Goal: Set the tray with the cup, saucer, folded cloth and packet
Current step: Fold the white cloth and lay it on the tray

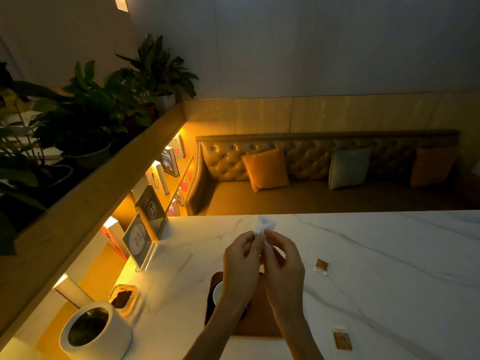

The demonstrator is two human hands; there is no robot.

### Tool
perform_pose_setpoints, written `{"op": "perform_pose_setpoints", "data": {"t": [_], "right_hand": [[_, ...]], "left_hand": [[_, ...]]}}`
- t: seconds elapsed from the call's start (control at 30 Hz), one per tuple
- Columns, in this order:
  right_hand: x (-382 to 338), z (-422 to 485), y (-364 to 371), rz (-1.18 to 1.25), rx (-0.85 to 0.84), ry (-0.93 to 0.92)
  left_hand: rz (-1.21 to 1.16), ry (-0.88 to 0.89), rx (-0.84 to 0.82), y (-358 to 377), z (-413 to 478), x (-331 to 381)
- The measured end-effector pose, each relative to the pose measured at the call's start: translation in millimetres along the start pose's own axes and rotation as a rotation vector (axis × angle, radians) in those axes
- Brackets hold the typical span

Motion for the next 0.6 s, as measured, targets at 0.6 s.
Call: {"op": "perform_pose_setpoints", "data": {"t": [0.6], "right_hand": [[5.0,31.0,-27.5,0.304,-0.377,0.378]], "left_hand": [[-0.678,-0.633,-0.565,-22.6,2.7,-57.0]]}}
Point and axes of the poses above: each hand's wrist, its own z-axis towards the middle knuckle, its own y-axis out of the palm, x = y × z, the point moved 5 cm from there along z, towards the middle knuckle, and after that the axes turned 11 degrees about -y, right-handed, at the moved point
